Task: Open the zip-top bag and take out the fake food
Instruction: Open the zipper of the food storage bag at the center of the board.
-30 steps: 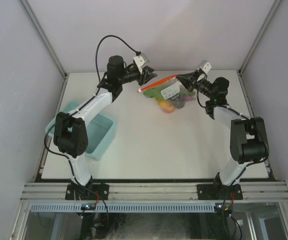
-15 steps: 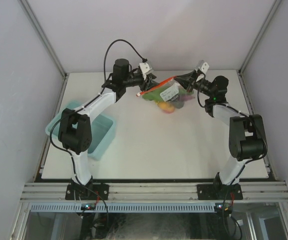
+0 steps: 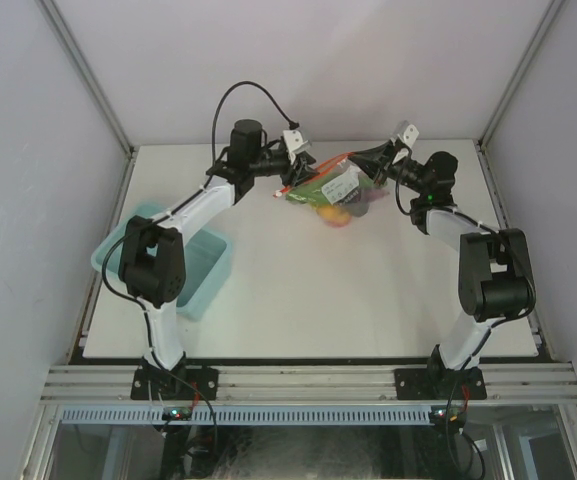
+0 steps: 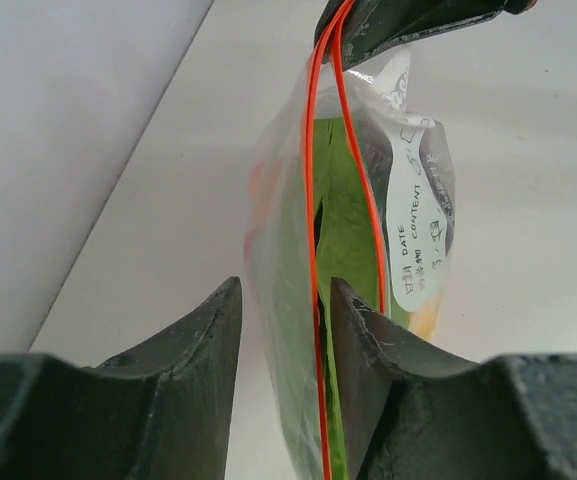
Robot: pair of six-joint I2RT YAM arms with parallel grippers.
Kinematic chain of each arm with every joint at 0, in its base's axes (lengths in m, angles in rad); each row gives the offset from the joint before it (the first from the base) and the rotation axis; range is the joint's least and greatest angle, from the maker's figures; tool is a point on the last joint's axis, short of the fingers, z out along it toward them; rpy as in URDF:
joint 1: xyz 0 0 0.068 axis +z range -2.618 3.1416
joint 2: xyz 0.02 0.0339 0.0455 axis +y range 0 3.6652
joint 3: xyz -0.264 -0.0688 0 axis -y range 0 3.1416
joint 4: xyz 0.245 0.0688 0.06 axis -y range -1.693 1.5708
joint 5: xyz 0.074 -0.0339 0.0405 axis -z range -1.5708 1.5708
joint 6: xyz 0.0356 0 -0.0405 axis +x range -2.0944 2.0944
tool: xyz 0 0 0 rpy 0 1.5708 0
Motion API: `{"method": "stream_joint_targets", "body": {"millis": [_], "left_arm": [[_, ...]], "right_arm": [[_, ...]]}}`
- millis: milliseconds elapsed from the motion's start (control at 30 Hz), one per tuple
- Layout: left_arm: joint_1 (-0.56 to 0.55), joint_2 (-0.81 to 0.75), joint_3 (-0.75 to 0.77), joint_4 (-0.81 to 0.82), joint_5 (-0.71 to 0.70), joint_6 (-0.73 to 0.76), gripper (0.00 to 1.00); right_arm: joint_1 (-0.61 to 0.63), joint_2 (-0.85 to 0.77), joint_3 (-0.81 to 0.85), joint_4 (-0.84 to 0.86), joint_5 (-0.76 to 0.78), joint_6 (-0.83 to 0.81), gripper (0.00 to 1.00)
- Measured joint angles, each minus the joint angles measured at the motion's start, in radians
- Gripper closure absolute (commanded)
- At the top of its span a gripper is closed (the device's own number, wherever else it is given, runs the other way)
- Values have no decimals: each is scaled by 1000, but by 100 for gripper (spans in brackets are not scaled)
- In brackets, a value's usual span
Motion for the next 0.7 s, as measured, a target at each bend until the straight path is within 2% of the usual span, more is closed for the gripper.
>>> {"method": "stream_joint_targets", "body": {"millis": [133, 167, 233, 267, 567, 700], "left_arm": [[-3, 3, 10, -16, 1, 14, 69], [-3, 5, 16, -23, 2, 17, 75], [-3, 11, 33, -42, 3, 26, 94], [-3, 14, 42, -51, 6, 27, 99], [11, 31, 86, -94, 28, 9, 100], [33, 57, 119, -91, 45, -61, 100]], "right_arm": [[0, 0, 0, 0, 0, 0, 100], [0, 0, 0, 0, 0, 0, 99], [0, 1, 0, 0, 0, 0, 99], [0, 2, 0, 0, 0, 0, 98], [0, 17, 43, -26, 19, 9, 79], [0, 34, 101, -86, 47, 19, 62]]}}
